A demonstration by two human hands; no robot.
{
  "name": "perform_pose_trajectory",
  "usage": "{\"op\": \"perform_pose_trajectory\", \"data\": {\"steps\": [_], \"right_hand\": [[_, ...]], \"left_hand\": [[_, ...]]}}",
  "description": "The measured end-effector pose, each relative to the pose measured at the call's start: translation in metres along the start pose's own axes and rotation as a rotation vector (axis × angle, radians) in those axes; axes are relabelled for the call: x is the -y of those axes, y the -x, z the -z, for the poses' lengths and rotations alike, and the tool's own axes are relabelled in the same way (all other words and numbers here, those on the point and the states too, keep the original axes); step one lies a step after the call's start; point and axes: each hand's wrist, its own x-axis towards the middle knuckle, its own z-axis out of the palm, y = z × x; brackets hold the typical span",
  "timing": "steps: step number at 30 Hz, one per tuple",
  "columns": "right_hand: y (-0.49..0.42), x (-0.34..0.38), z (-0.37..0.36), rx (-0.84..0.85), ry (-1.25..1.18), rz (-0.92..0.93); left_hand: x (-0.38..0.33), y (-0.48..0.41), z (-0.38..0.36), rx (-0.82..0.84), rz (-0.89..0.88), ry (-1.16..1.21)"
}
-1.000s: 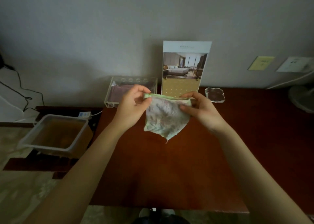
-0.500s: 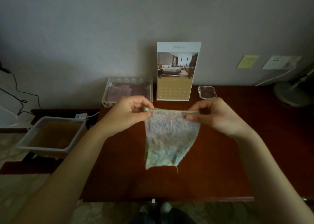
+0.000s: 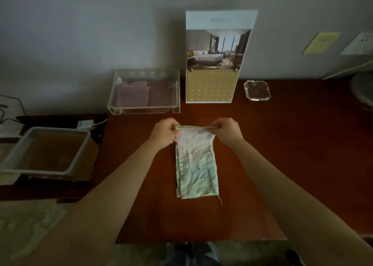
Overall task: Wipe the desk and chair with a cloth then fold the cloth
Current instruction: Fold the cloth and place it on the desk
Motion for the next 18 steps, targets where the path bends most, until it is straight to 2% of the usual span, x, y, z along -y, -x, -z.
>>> {"op": "perform_pose_trajectory", "data": {"steps": [5,9,13,18], "right_hand": [[0.011,-0.025,-0.021,-0.017,-0.044,0.016],[0.058,-0.054,-0.035,0.027,-0.021,0.077],[0.102,-0.083,-0.056,0.008,0.012,0.142],[0.134,-0.100,-0.081,0.038,0.116,0.174]], "left_hand": [[0.021,0.009,-0.018,-0.035,-0.042,0.009],[0.040,0.051,-0.038,0.088,-0.096,0.031],[0.065,0.081,-0.062,0.150,-0.184,-0.151],[0.079,0.097,-0.075,0.205,-0.212,-0.374]]}}
